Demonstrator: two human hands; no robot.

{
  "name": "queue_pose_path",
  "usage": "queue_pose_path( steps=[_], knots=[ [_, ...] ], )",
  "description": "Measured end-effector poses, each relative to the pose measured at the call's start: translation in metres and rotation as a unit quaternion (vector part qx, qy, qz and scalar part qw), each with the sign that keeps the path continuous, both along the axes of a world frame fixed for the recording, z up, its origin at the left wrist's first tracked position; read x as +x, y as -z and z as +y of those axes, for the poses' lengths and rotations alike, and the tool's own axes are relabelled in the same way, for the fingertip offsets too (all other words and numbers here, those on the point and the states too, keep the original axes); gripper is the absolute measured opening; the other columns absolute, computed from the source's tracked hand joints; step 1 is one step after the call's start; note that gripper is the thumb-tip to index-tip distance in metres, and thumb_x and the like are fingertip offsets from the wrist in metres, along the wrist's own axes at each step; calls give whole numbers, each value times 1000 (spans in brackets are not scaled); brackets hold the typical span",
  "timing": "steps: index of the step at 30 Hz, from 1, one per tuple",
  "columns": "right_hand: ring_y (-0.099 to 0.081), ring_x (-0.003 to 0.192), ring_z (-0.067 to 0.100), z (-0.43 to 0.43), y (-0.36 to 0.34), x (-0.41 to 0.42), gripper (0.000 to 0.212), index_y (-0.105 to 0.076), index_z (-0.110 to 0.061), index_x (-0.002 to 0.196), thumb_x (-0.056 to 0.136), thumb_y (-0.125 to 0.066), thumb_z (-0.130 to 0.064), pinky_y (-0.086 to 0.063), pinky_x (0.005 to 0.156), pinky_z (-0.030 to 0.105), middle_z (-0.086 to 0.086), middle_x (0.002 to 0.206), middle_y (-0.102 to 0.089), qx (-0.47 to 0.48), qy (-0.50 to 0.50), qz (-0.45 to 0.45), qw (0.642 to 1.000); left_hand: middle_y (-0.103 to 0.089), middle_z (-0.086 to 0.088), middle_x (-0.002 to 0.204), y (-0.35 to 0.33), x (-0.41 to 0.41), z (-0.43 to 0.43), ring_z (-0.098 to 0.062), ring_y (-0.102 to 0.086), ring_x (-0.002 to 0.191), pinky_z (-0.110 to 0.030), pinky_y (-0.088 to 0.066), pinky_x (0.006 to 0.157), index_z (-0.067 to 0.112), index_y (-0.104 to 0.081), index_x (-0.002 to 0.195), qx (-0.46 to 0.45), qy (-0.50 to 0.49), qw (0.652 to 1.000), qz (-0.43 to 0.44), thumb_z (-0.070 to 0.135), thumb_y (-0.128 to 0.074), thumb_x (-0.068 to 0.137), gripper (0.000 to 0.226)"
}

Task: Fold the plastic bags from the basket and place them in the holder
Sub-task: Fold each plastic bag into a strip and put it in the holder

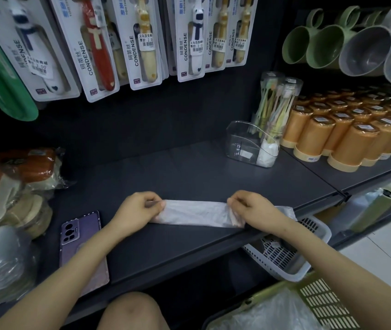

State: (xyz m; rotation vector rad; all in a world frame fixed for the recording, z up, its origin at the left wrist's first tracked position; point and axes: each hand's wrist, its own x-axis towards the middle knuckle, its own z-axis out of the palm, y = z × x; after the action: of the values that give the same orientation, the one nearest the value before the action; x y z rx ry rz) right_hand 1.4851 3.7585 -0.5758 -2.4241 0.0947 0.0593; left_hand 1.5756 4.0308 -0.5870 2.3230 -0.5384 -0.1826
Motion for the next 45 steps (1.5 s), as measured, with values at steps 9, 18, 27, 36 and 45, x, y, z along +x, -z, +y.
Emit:
queue_pose_path(
  steps=[9, 18, 27, 36, 45],
  knots=[
    [-61, 78, 15, 6, -2, 16, 28, -61, -19, 68, 91, -59, -34, -43, 64, 25, -6, 77, -66, -101, 40, 37, 993, -67, 7, 92, 0, 6, -14, -16, -61, 95, -29, -44, 75, 16, -67, 87, 37, -65, 997, 25, 27, -62, 90, 13],
    [-64, 79, 18, 8, -3, 22, 26, -70, -9, 81, 90, -59, -31, -46, 66, 26, 2, 82, -71, -118, 36, 60, 991, -53, -16, 139, 16, -25, -33, -36, -49, 128, -43, -27, 112, 16, -59, 131, 181, 36, 950, -251, 47, -22, 91, 63],
    [-61, 69, 13, 5, -8, 20, 24, -67, -13, 75, 91, -61, -30, -47, 67, 26, -5, 66, -65, -72, 27, 76, 994, 12, -4, 161, 34, -26, -41, -24, 16, 148, -35, 13, 118, 40, 8, 150, 273, 68, 955, -98, 78, 40, 50, 111],
    [-68, 82, 26, 35, 16, 0, 36, -72, -17, 100, 85, -43, -32, -53, 77, 39, 2, 94, -72, -306, 43, -308, 900, 13, -3, 161, 32, -27, -44, -24, 17, 147, -37, 11, 120, 43, 10, 148, 288, 70, 949, -103, 76, 20, 71, 84],
    [-23, 145, 15, -3, 43, -40, 80, -31, -37, 148, 89, 18, -61, 3, 116, 48, -7, 155, -30, -323, -28, -50, 945, 13, -1, 161, 32, -26, -45, -23, 18, 147, -37, 12, 120, 46, 7, 149, 298, 70, 948, -93, 69, 14, 74, 78]
  ],
)
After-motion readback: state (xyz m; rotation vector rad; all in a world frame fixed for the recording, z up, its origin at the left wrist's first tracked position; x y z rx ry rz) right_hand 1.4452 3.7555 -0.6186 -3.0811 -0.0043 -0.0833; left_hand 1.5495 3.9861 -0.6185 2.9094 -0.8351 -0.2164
